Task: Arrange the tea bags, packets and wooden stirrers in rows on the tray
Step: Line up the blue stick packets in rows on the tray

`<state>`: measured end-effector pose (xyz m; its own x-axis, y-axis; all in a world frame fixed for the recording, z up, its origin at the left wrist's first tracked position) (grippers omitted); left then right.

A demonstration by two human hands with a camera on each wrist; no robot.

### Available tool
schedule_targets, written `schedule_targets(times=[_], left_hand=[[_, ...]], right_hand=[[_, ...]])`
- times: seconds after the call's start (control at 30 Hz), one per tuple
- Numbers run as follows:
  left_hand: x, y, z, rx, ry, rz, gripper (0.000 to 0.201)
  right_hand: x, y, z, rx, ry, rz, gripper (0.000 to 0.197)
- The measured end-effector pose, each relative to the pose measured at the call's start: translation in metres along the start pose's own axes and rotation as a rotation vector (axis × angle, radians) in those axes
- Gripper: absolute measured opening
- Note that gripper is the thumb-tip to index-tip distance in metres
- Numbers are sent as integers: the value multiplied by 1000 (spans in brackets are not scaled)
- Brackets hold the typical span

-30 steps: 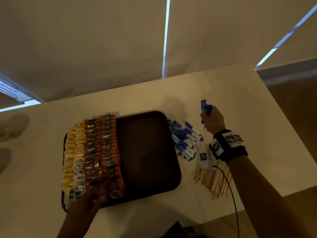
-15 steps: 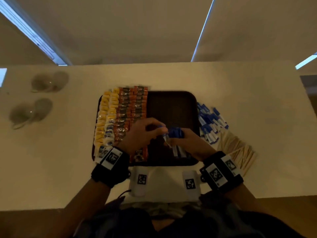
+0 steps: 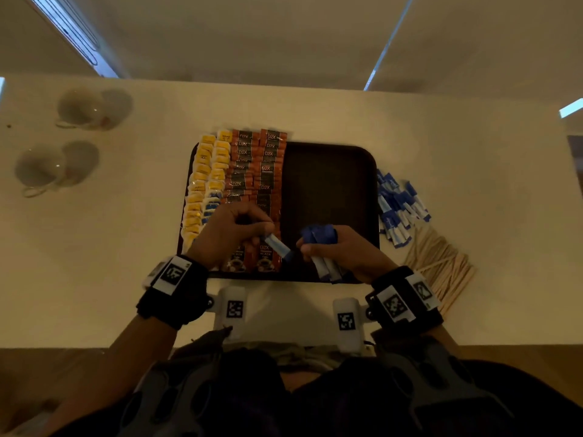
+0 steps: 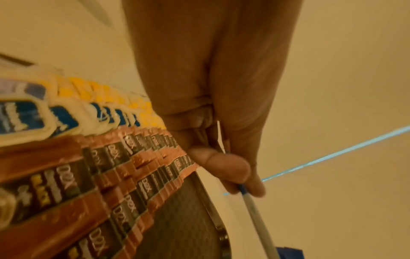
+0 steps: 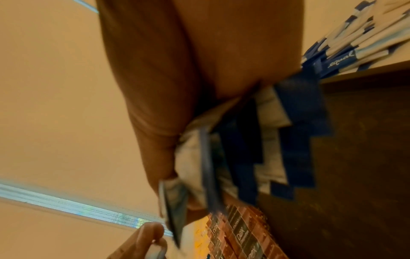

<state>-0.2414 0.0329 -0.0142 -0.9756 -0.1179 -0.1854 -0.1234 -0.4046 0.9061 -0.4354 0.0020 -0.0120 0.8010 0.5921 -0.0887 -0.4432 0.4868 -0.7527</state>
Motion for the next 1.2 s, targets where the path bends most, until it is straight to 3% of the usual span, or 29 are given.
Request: schedule_targets(times=[0.13, 0.23, 0.4, 0.43, 0.57, 0.7, 0.8, 0.97, 1.1, 1.2], left_hand=[[13, 4, 3, 3, -178, -114, 15], [23, 12, 0, 33, -194, -125, 17], [24, 12, -7, 31, -243, -147, 3], [24, 11, -8, 36, -255, -143, 4], [16, 8, -11, 30, -183, -26, 3], [9, 11, -11, 61, -156, 27, 6], [9, 10, -12, 63, -167, -16, 15], [12, -1, -9, -76, -110, 116, 39], [17, 0, -8, -59, -40, 123, 31], [19, 2, -10, -25, 2, 127, 11]], right_hand=[[3, -7, -4, -57, 27, 84, 27], [12, -14, -6, -95, 18, 160, 16], [17, -14, -10, -71, 26, 181, 6], [17, -13, -10, -59, 26, 155, 17], [14, -8, -5, 58, -44, -4, 10], [0, 3, -10, 103, 66, -50, 17], [-7, 1, -12, 42, 136, -69, 13], [-13, -12, -16, -166, 303, -58, 15], [-8, -15, -15, -263, 409, 9, 12], [-6, -16, -13, -291, 467, 19, 11]])
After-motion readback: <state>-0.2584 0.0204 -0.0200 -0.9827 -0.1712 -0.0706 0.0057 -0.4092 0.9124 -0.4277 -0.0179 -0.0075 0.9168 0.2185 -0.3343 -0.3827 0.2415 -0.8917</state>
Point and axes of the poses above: each hand's wrist, its own z-axis away from the middle knuckle, its own x-axis out of the palm, y = z × x, the point moved 5 cm from there along -z, towards the middle knuckle, and after that the axes turned 10 degrees about y, right-handed, at the moved point
